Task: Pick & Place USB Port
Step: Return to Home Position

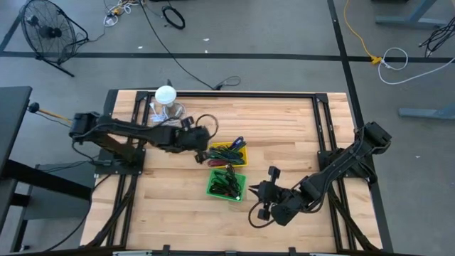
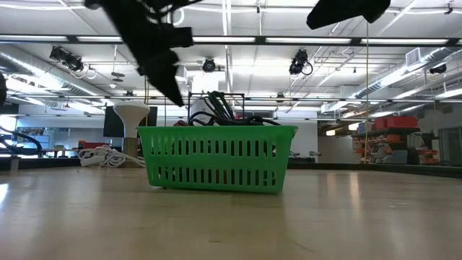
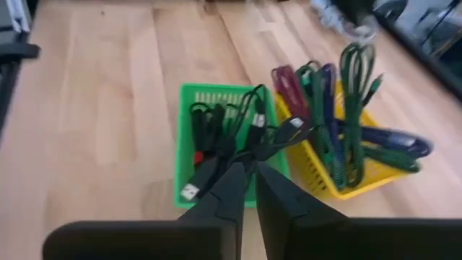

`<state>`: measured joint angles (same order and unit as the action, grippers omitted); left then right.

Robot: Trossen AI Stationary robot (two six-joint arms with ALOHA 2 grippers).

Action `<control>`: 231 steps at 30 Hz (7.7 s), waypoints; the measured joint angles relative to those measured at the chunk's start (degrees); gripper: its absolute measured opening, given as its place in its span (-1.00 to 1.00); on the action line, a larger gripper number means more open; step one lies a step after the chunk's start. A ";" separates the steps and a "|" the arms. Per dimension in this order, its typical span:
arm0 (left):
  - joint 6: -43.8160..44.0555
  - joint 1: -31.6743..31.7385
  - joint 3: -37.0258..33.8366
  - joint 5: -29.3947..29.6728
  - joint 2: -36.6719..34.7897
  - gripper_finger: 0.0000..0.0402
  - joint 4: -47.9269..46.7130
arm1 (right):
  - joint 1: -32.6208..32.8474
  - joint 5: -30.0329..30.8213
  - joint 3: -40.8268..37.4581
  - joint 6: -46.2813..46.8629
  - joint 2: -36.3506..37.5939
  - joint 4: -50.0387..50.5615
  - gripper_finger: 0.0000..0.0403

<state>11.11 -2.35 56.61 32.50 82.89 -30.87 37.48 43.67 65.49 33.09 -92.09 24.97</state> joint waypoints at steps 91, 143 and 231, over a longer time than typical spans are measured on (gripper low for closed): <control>-16.34 -15.06 -56.14 -0.75 -82.80 -0.43 47.16 | -31.17 -23.60 -64.54 -24.78 92.08 -79.95 -0.82; -16.31 13.38 -56.18 -3.20 -82.77 -0.43 46.88 | -31.21 -36.84 -64.61 -30.09 90.12 -26.64 -0.82; -5.72 7.57 -56.20 -34.70 -82.53 -0.43 33.94 | -31.21 -36.82 -64.54 -30.00 90.12 -26.64 -0.82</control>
<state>5.39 5.21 0.40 -2.20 0.36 3.07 6.26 6.85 0.95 3.09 -1.97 -1.67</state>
